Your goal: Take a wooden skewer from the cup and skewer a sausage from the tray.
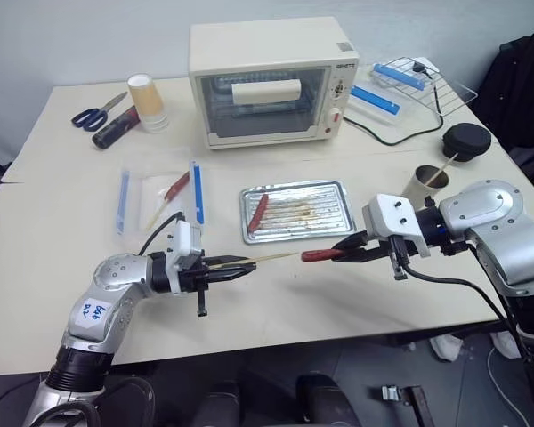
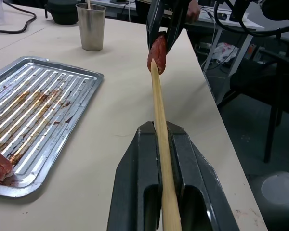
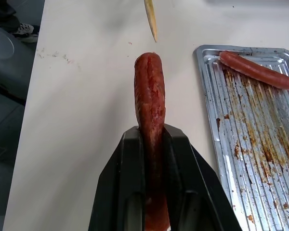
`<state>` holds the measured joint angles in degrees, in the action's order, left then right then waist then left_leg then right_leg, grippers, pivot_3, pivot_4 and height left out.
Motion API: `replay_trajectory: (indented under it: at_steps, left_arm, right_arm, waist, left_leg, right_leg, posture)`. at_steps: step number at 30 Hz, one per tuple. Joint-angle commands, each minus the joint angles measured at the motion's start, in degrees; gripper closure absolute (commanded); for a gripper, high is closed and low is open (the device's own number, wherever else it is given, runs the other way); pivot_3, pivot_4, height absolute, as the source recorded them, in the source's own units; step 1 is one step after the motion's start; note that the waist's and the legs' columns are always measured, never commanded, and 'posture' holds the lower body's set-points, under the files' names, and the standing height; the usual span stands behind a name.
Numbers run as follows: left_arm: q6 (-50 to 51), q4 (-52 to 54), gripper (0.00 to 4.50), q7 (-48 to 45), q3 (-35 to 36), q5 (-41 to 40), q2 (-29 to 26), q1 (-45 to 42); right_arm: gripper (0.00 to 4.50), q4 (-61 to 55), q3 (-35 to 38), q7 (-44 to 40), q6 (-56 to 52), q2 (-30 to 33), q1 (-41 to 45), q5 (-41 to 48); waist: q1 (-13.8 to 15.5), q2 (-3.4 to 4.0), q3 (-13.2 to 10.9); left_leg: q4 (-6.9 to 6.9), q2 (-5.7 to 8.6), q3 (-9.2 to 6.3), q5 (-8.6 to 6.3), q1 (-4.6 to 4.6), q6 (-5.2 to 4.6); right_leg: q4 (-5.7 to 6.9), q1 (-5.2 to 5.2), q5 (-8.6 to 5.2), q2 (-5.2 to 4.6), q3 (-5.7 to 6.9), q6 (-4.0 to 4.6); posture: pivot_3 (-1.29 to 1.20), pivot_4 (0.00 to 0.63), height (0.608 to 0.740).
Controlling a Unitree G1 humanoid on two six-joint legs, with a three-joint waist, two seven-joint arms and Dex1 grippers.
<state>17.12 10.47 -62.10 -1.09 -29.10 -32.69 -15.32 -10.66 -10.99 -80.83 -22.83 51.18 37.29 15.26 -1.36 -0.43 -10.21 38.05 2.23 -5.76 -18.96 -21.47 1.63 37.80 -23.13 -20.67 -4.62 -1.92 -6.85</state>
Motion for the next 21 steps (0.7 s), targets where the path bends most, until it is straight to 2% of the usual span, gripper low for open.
replay_trajectory:
  at_steps: [1, 21]
  left_arm:
    - [0.06, 2.01, 4.50, -0.20, 0.78, -1.22, -0.23, 0.36]
    - [0.49, 2.27, 4.50, -0.34, -0.53, -0.75, 0.24, 0.65]
  right_arm:
    - [4.12, 0.21, 1.09, 0.03, 0.79, 0.51, 0.50, 0.31]
    - [4.12, -0.44, 1.00, 0.40, 0.30, -0.86, 1.36, 2.83]
  waist:
    - [0.02, 0.00, 0.00]
    - [0.02, 0.00, 0.00]
  left_leg:
    - [0.00, 0.00, 0.00, 0.00, 0.00, 0.00]
    - [0.00, 0.00, 0.00, 0.00, 0.00, 0.00]
  right_leg:
    - [0.00, 0.00, 0.00, 0.00, 0.00, 0.00]
    - [0.00, 0.00, 0.00, 0.00, 0.00, 0.00]
  posture:
    - [0.00, 0.150, 0.740]
    - [0.00, 0.150, 0.740]
